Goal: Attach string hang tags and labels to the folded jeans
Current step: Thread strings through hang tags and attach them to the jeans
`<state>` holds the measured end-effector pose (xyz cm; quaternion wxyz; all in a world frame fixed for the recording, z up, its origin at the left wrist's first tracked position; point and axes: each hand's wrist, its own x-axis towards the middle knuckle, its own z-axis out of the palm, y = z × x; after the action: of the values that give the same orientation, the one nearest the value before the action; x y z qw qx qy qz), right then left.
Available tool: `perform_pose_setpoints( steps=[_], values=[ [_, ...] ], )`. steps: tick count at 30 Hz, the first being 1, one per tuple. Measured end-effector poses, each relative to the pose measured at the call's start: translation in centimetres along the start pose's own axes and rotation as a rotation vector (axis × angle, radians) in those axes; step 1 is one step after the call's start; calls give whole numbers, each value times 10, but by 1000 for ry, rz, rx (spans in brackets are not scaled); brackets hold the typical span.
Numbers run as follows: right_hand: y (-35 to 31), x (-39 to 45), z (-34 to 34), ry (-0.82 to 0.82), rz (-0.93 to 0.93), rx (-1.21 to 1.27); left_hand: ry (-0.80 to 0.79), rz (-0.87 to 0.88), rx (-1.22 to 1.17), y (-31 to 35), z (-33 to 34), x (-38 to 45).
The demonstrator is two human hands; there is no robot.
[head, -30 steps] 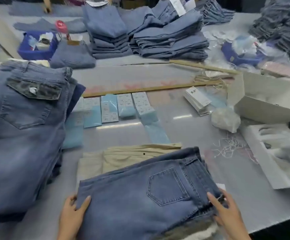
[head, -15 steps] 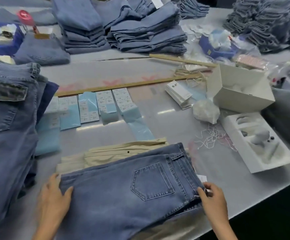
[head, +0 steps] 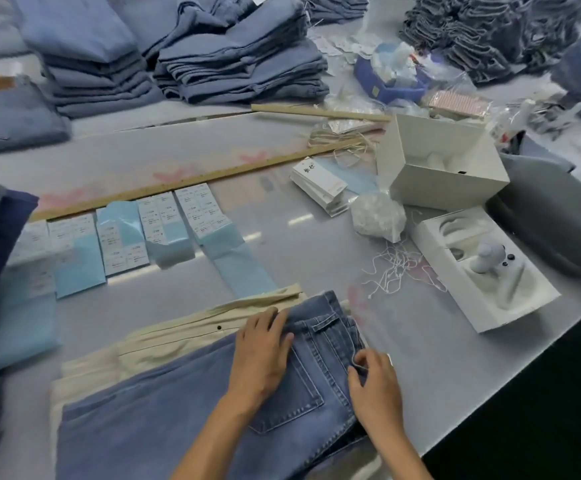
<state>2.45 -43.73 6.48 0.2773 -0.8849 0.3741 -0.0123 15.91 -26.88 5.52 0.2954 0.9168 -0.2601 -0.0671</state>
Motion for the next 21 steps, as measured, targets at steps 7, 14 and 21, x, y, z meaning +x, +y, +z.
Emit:
perform_pose_setpoints(
  steps=[7,14,21],
  values=[
    [8,5,-2,-47,8,-16,51,47,175,9,35,13],
    [-56,52,4,151,-176,-91,-17,85,36,-13,14,29],
    [-146,133,34,-179,-396,146,166,-215,-98,-66,-30,53]
  ],
)
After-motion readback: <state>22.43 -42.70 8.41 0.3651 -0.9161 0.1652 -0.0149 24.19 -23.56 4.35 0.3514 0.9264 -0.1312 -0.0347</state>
